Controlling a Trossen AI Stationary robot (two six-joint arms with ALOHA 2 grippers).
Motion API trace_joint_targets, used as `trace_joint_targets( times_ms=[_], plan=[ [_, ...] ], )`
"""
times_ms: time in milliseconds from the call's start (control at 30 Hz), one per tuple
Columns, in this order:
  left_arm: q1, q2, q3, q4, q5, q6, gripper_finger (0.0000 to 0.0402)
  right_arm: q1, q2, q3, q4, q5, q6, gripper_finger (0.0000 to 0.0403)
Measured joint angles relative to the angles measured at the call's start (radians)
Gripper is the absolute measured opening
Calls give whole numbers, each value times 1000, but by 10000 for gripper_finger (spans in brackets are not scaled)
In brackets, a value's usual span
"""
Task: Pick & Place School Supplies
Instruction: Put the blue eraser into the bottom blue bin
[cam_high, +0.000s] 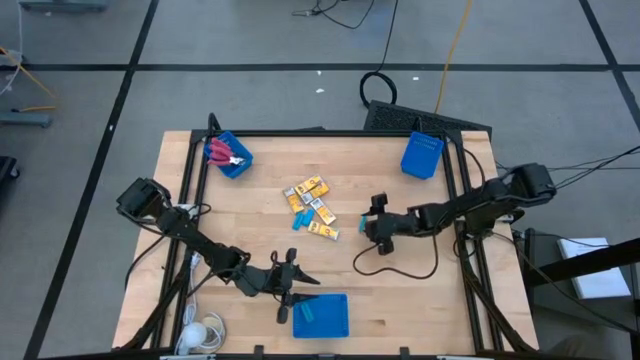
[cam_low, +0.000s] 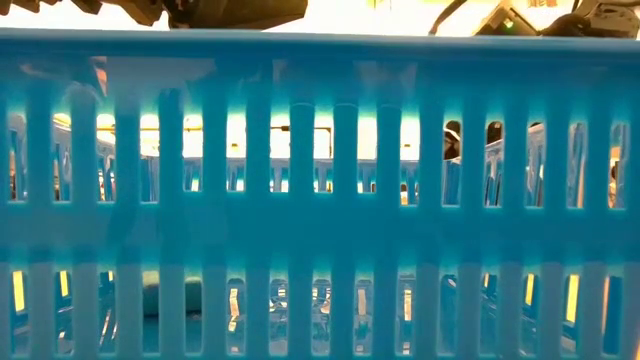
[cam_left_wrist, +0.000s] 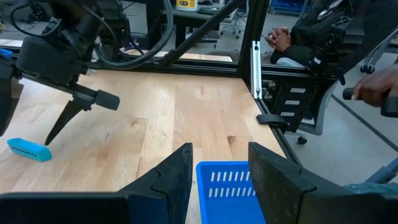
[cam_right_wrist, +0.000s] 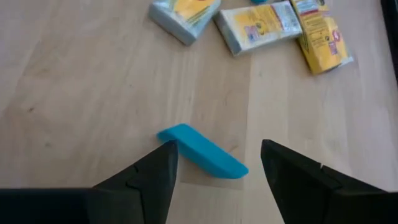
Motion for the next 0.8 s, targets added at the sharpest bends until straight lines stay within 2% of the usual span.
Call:
trace_joint_targets(
  times_ms=[233, 533, 800],
  plan=[
    [0, 0, 0, 0, 0, 0, 159, -30, 53, 1, 17, -74, 7, 226],
    [0, 0, 0, -2, 0, 0, 159, -52, 77, 2, 49, -81, -4, 226],
    [0, 0, 0, -3, 0, -3, 159, -59, 77, 2, 34, -109, 35, 194]
  ],
)
